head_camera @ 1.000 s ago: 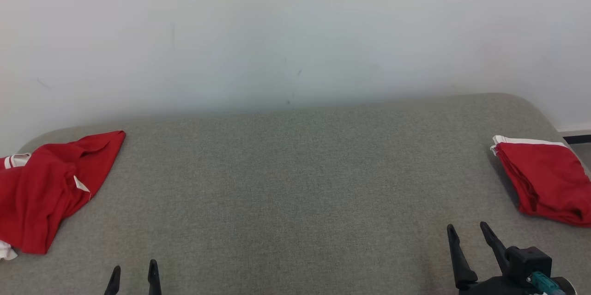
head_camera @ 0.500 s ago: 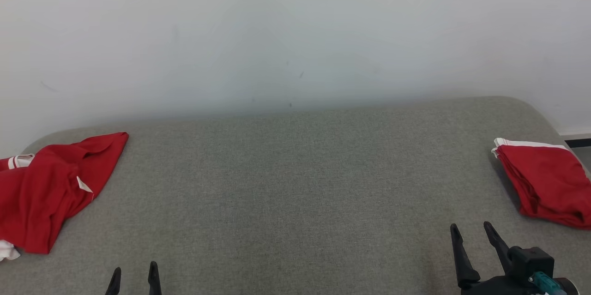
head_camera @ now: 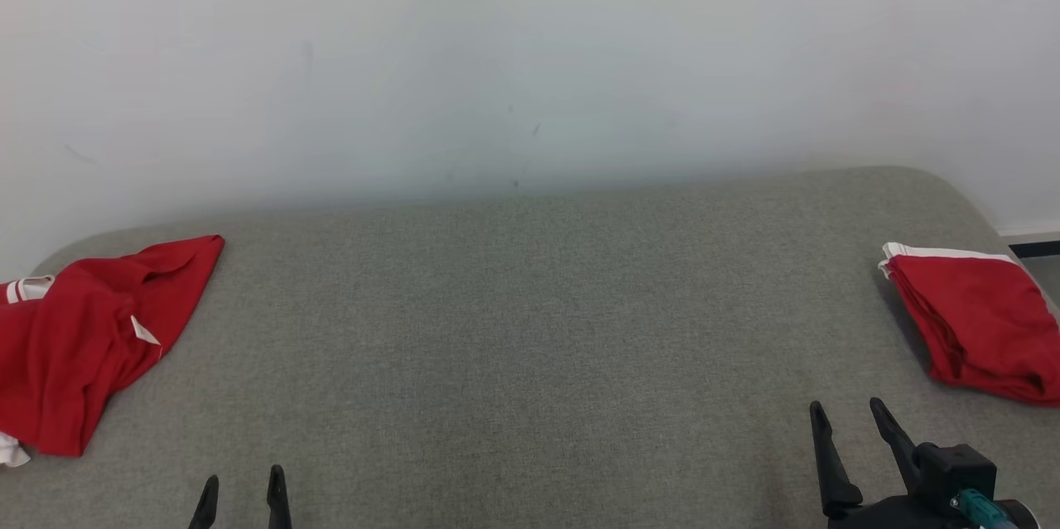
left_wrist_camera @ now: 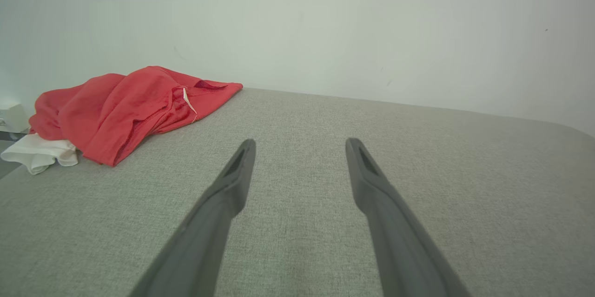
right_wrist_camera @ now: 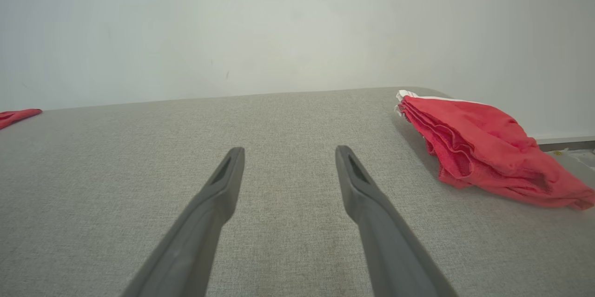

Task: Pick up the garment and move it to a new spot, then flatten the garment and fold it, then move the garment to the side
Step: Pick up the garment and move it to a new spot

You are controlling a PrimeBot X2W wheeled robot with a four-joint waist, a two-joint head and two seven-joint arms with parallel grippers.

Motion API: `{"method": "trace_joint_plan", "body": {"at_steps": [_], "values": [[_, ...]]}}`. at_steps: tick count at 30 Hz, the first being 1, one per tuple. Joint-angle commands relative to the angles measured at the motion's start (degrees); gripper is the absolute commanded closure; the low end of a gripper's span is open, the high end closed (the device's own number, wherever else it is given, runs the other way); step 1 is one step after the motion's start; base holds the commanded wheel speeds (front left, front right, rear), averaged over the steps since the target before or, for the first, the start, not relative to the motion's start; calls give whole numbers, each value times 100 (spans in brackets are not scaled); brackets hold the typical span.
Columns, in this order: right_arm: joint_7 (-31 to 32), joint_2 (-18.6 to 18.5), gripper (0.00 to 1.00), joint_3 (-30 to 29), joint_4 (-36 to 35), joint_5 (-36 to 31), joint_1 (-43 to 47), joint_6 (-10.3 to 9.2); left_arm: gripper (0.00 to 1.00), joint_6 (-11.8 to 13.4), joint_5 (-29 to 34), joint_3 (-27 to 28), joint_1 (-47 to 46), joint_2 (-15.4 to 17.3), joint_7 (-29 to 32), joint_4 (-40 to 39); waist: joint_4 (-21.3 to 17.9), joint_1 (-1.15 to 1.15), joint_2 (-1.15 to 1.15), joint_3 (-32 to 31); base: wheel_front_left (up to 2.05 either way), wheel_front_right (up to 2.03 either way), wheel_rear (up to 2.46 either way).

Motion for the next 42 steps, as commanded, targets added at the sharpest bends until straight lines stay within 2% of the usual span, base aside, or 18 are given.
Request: {"method": "trace_joint_plan", "body": {"at_steps": [1,9,16,33,42], "values": [[-20,13,0,-8,-12,-35,-25,-14,0,-3,-28,0,-14,-7,-18,-22,12,0,0,13,0,0,0],[-40,55,0,-26,-12,-51,-31,-15,0,-10,16,-7,-46,-8,-18,-12,89,0,0,43,0,0,0],[-48,89,0,-16,5,-29,42,-14,0,-26,64,51,-70,-7,-17,-30,385,0,0,26,0,0,0],[-125,246,0,129,157,32,33,-14,0,-100,337,262,50,4,-17,-62,1922,0,0,-12,0,0,0],[-162,325,0,276,292,80,-41,-15,0,-117,354,396,85,21,-17,-78,2546,0,0,-71,0,0,0]]}}
